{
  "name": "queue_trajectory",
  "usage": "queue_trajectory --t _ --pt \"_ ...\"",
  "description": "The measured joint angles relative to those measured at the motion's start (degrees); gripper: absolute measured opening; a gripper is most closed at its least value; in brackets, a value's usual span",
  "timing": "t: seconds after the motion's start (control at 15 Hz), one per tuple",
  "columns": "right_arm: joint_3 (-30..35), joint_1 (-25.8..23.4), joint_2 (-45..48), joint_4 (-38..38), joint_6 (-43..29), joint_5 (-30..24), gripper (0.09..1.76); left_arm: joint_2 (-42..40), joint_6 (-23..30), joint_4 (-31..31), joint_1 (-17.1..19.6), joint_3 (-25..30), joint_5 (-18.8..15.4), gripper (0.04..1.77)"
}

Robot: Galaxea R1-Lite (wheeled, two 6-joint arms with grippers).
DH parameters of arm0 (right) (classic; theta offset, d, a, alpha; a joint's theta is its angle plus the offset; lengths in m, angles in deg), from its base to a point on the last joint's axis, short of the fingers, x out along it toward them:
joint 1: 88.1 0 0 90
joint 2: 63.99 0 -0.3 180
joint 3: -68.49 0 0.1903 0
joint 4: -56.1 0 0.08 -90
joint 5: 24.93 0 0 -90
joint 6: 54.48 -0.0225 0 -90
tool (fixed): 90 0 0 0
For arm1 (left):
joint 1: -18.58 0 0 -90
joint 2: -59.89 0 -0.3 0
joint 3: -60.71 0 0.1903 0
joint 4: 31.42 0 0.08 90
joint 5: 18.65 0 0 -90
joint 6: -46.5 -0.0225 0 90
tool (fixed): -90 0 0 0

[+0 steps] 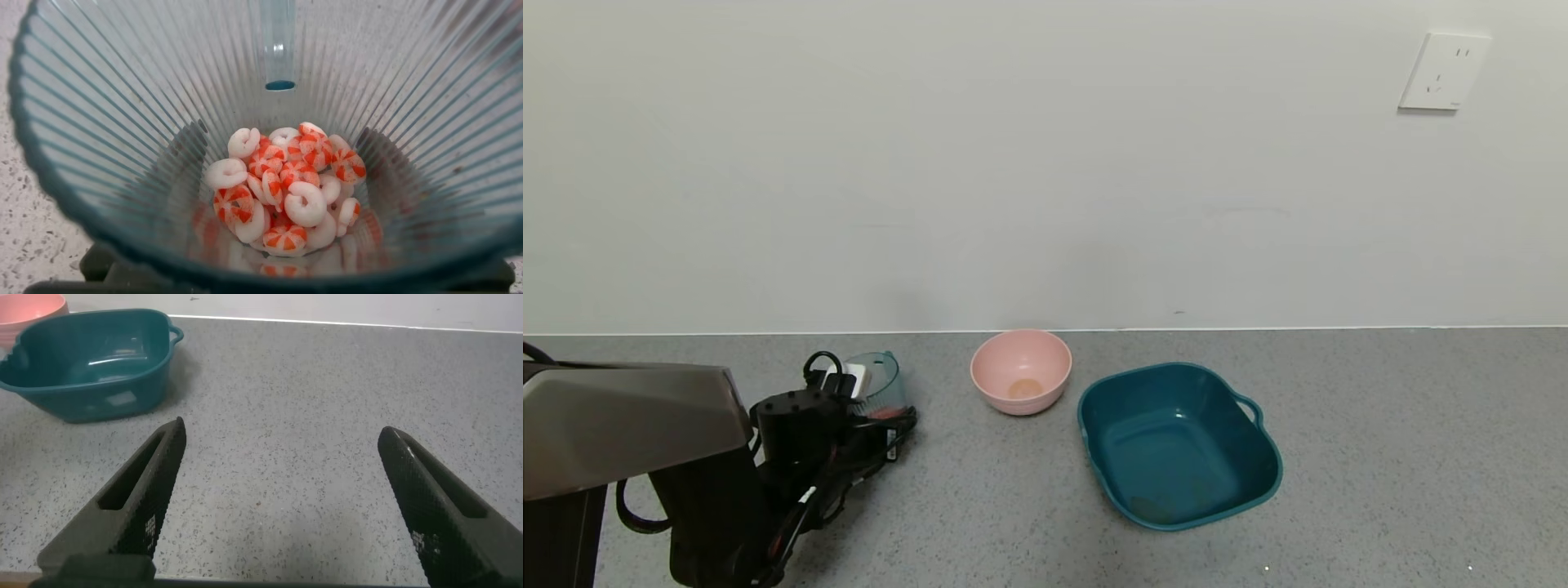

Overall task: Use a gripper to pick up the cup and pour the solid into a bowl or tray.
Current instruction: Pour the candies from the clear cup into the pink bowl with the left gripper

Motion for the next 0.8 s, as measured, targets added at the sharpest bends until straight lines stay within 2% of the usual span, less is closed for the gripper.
queue_trajectory --t 0.4,0.8 --pt "0.0 0.0 0.0 0.0 0.0 0.0 1.71 -3.6 -3.1 1.4 0.0 0.4 0.0 1.3" --pt "0.0 0.0 0.0 0.0 0.0 0.0 1.71 -10.6 -9.2 11.8 0.0 -2.3 0.0 1.3"
